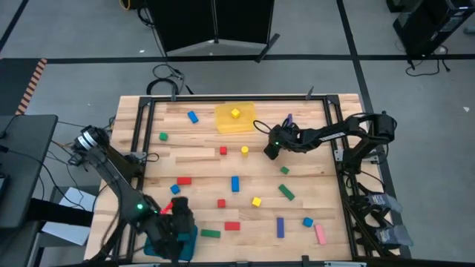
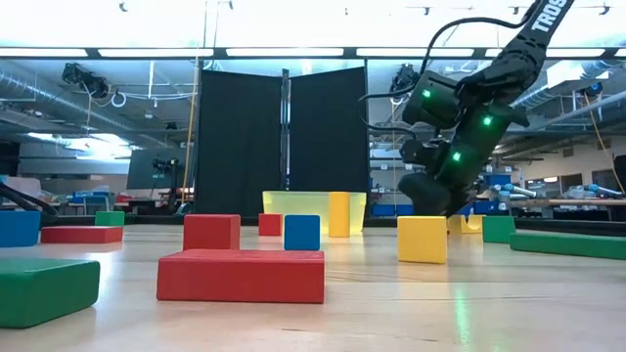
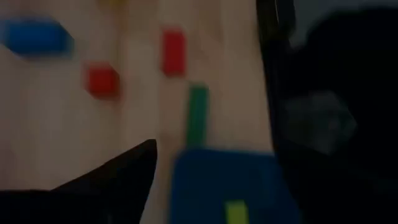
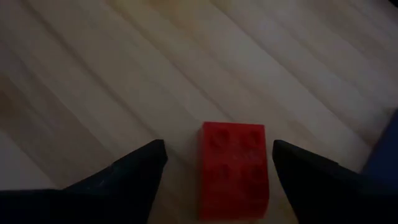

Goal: Sort blocks by size
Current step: Put the red game piece into the yellow bin

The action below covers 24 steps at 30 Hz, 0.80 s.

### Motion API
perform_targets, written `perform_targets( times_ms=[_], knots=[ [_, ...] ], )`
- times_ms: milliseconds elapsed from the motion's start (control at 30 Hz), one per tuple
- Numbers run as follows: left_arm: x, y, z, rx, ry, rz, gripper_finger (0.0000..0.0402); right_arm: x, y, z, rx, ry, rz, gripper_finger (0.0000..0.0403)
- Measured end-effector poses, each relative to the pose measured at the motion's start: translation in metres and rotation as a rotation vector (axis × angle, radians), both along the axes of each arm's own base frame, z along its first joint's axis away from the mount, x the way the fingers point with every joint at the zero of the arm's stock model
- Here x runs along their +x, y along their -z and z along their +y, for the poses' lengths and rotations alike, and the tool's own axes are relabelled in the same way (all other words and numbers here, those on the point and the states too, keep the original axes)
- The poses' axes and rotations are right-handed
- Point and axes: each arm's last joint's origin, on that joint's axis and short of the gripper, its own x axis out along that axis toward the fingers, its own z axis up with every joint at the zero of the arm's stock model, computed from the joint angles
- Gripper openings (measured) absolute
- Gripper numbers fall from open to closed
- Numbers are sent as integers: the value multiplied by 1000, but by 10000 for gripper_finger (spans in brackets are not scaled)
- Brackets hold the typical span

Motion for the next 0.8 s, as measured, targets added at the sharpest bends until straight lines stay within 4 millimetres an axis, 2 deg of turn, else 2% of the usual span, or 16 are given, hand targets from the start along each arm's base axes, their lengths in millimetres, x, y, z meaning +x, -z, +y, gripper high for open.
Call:
perform_targets(
  times_ms=[167,267,300,433,500,667,800],
  knots=[
    [-3,-21,17,167,-26,-190,305,2,1,0,17,-18,-10,219],
    [-1,-30,31,285,-106,-280,291,3,1,1,18,-28,-21,160],
    [0,-33,37,319,-142,-299,287,4,0,1,15,-29,-32,152],
    [12,-35,61,406,-252,-306,271,6,-3,2,11,-41,-72,153],
    [18,-33,73,436,-293,-274,265,8,-12,5,-4,-61,-127,153],
    [38,-25,110,440,-367,-182,251,21,-49,11,-100,-144,-361,153],
    [55,-14,141,404,-377,-126,248,40,-80,5,-192,-190,-475,153]
  ],
)
